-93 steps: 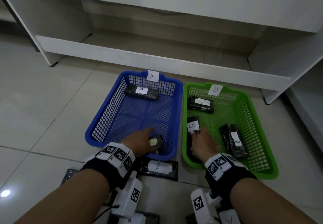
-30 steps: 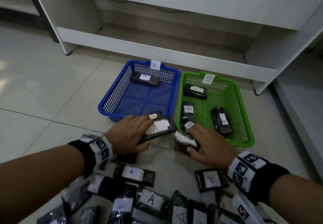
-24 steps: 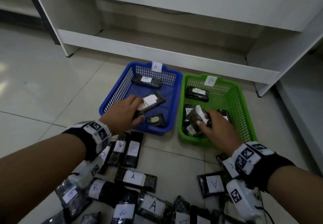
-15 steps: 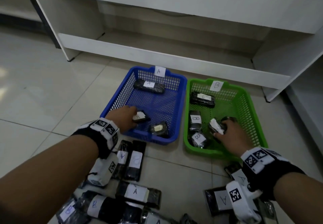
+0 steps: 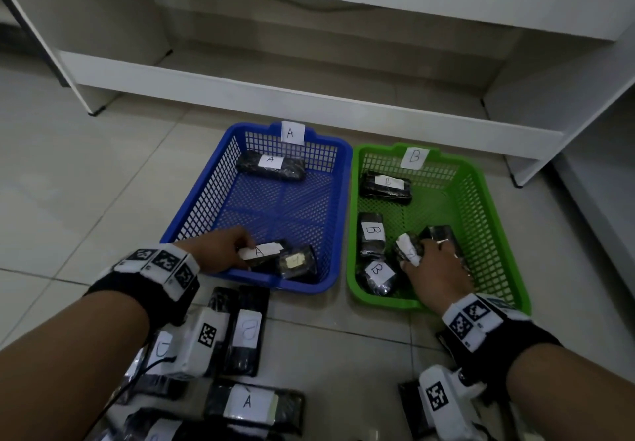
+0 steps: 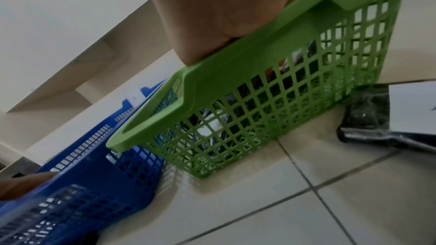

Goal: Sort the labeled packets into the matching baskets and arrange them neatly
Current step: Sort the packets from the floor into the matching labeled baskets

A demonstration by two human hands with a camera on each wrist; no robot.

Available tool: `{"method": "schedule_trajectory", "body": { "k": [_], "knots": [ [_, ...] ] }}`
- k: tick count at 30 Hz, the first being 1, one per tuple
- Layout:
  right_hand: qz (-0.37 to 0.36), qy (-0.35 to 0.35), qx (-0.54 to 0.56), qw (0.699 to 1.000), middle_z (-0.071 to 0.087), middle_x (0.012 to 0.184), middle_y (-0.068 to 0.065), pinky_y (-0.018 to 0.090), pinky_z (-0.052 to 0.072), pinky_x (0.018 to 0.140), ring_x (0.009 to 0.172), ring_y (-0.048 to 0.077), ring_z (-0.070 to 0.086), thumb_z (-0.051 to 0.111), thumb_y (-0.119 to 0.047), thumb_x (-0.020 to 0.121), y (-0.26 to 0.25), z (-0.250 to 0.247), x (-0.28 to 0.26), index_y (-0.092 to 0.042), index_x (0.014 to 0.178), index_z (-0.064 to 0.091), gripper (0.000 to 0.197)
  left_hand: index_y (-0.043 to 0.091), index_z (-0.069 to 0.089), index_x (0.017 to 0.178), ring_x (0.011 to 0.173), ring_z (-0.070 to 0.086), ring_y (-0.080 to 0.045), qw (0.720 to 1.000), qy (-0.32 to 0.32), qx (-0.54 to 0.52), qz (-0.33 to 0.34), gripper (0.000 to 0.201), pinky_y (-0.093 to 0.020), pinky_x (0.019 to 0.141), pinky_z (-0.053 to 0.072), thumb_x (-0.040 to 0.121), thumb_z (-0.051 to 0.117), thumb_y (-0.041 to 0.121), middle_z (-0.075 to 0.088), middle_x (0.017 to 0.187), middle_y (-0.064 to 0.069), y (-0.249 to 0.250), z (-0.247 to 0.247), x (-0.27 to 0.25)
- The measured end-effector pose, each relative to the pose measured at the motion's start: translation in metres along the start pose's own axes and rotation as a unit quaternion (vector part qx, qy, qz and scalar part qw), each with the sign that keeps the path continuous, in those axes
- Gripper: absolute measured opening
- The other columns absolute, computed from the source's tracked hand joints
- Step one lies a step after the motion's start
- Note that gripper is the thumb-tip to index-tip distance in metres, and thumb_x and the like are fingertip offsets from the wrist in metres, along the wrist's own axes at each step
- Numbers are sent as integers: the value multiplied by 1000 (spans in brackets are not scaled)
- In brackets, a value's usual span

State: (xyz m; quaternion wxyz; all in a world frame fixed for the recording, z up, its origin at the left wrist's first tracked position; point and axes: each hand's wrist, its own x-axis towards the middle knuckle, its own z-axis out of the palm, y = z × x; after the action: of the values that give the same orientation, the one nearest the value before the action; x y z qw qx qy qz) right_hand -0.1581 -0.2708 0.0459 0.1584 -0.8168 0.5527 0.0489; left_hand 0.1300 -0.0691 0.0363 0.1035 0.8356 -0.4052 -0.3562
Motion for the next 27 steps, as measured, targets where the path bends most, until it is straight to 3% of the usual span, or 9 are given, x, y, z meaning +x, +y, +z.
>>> {"method": "schedule_trajectory", "body": {
  "k": [3, 7, 11, 13, 16, 20, 23, 27],
  "knots": [
    [27, -37, 8, 999, 36, 136, 18, 44, 41, 95, 119, 36, 47, 50, -44, 92, -2, 4, -1, -9, 132, 35, 56, 25, 52, 103, 108, 56, -17, 1000, -29, 2, 6, 30, -27, 96, 41, 82, 70, 14, 61, 116, 0, -1, 0, -2],
    [30, -62, 52, 996, 43, 133, 24, 43, 42, 93, 118, 37, 49, 52, -39, 92, -2, 7, 0, -8, 138, 24, 63, 25, 52, 107, 111, 55, -17, 998, -63, 26, -5, 30, -28, 100, 39, 85, 66, 12, 61, 122, -1, -2, 0, -3],
    [14, -33, 53, 998, 44, 133, 20, 42, 45, 92, 115, 36, 50, 51, -39, 92, -1, 5, -2, -3, 130, 36, 54, 22, 54, 125, 114, 53, -19, 998, -12, 55, -17, 42, -23, 95, 37, 85, 68, 24, 56, 129, -1, 5, 1, -9],
    [-7, 6, 33, 999, 40, 134, 20, 44, 43, 93, 115, 37, 49, 46, -42, 94, -1, 3, -5, -3, 125, 42, 50, 20, 46, 136, 120, 50, -22, 999, 32, -3, -6, 59, -27, 99, 37, 83, 69, 35, 52, 133, -2, 6, 3, -17],
    [-80, 64, 35, 994, 44, 128, 19, 47, 44, 91, 111, 36, 49, 47, -40, 93, -3, -5, -12, -4, 117, 50, 43, 16, 42, 137, 115, 54, -24, 984, 147, -97, 42, 61, -35, 95, 44, 85, 62, 41, 54, 130, -8, 6, 8, -30],
    [-205, 156, -11, 966, 54, 114, 12, 41, 41, 87, 106, 31, 49, 53, -35, 91, -7, -15, -34, -10, 113, 56, 33, 15, 48, 129, 107, 58, -22, 959, 259, -31, 108, 53, -41, 90, 48, 86, 60, 43, 58, 118, -6, -1, 15, -54],
    [-320, 189, -66, 926, 55, 110, 9, 42, 41, 85, 102, 28, 50, 52, -36, 89, -13, -18, -59, -13, 109, 56, 31, 12, 52, 123, 103, 56, -27, 920, 345, 93, 162, 52, -44, 87, 46, 85, 61, 46, 56, 114, -9, -10, 24, -76],
    [-481, 154, -110, 856, 59, 105, 10, 40, 42, 79, 96, 29, 53, 47, -34, 81, -27, -9, -99, -14, 102, 56, 31, 12, 54, 109, 96, 52, -29, 869, 318, 295, 239, 51, -40, 80, 41, 80, 47, 53, 54, 108, -13, -25, 43, -108]
  ]
}}
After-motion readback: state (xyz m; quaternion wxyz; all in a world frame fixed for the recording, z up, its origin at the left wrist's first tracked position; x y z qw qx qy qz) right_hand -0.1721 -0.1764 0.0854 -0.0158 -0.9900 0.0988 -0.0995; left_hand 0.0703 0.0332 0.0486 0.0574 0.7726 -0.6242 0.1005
